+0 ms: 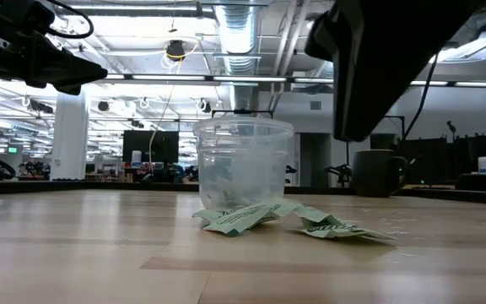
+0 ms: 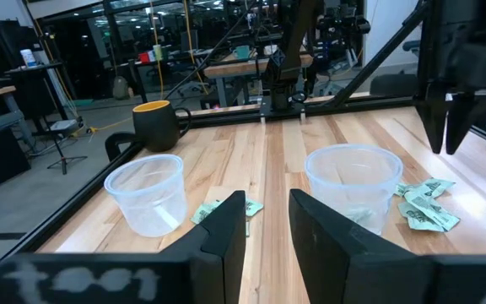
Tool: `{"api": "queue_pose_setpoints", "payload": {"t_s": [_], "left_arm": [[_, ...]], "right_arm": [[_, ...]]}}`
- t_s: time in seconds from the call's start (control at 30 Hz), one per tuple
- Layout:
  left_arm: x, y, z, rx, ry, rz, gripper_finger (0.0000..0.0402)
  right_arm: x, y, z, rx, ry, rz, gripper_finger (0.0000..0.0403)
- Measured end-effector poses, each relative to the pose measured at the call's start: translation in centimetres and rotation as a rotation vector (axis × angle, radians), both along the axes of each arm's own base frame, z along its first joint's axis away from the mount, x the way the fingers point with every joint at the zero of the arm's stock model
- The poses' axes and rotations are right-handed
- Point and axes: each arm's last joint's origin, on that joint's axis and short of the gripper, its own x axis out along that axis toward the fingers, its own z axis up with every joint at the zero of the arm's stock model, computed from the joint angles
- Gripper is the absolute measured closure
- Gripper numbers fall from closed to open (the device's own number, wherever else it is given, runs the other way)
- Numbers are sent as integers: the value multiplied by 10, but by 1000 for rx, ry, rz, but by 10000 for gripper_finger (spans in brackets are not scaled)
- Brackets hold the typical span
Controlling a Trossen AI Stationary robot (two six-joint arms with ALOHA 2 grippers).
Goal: Pick and place items into bin
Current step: Put the bottom right stevia packet into the bottom bin
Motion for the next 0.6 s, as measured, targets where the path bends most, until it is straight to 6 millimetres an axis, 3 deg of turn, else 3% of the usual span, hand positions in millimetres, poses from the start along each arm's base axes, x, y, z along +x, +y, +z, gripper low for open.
{"api": "queue_pose_setpoints", "payload": {"t_s": [0.33,0.6], "left_arm": [[0,0,0,0,0,0,317],[0,0,0,0,1,0,317]], "right_arm": [[4,-4,0,112,26,-187,331],[8,-11,0,195,32,-452,293]]}}
